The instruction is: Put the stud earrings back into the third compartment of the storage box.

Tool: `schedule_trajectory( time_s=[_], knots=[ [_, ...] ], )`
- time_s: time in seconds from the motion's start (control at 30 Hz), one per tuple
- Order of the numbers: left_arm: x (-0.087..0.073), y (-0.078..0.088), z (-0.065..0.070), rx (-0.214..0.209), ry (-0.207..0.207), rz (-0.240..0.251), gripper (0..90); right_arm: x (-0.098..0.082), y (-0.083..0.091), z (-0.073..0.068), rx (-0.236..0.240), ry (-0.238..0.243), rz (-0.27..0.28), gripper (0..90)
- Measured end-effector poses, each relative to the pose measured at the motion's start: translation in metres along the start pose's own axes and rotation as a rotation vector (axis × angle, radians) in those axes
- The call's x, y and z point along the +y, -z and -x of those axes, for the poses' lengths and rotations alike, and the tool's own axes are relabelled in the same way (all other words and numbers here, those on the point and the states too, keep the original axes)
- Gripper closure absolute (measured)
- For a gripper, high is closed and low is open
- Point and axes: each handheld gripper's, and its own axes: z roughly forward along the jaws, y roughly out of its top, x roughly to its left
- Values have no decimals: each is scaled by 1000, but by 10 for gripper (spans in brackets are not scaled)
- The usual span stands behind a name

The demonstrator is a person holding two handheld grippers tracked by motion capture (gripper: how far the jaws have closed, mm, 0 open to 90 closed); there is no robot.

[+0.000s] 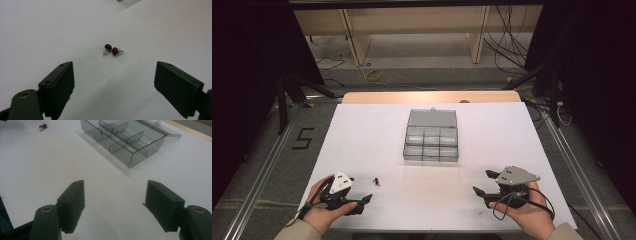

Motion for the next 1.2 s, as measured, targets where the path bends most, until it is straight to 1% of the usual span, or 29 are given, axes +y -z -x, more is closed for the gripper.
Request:
schedule_trajectory(
  time_s=[0.17, 0.23, 0.3, 0.33, 0.4, 0.47, 0.5, 0.53, 0.57, 0.7, 0.73, 0.77, 0.8, 0.97, 1.03, 1.1, 1.2],
  knots=[
    [0, -2, 1, -3, -1, -1, 163, 3, -7, -7, 27, 16, -3, 325],
    [1, -3, 2, -11, -3, -5, 163, 5, -10, -10, 39, 23, -6, 326],
    [1, -4, 2, -12, -8, -7, 164, 6, -11, -12, 44, 22, -6, 327],
    [1, -4, 3, -14, -13, -8, 164, 9, -15, -14, 55, 23, 1, 329],
    [1, -4, 4, -17, -11, -10, 165, 11, -18, -16, 62, 25, 9, 330],
    [1, -4, 4, -19, -12, -15, 167, 13, -20, -17, 66, 27, 10, 331],
    [1, -4, 4, -17, -13, -17, 168, 16, -24, -19, 75, 32, 14, 333],
    [1, -5, 4, -17, -10, -15, 168, 16, -24, -19, 75, 32, 14, 333],
    [1, -5, 3, -14, -13, -14, 169, 20, -29, -22, 85, 33, 17, 336],
    [2, -6, 4, -16, -14, -14, 169, 25, -36, -26, 99, 32, 22, 337],
    [2, -6, 4, -15, -16, -15, 169, 29, -41, -30, 112, 36, 26, 337],
    [2, -6, 4, -17, -16, -17, 169, 29, -41, -30, 112, 36, 26, 337],
    [2, -6, 4, -17, -17, -18, 169, 35, -49, -36, 123, 48, 33, 340],
    [2, -7, 5, -19, -23, -19, 169, 49, -68, -49, 149, 65, 43, 347],
    [2, -7, 6, -23, -21, -20, 169, 54, -77, -55, 160, 70, 47, 354],
    [2, -8, 6, -26, -20, -19, 169, 59, -87, -61, 174, 75, 40, 354],
    [2, -8, 6, -31, -28, -27, 169, 67, -104, -73, 192, 89, 40, 364]
  ],
)
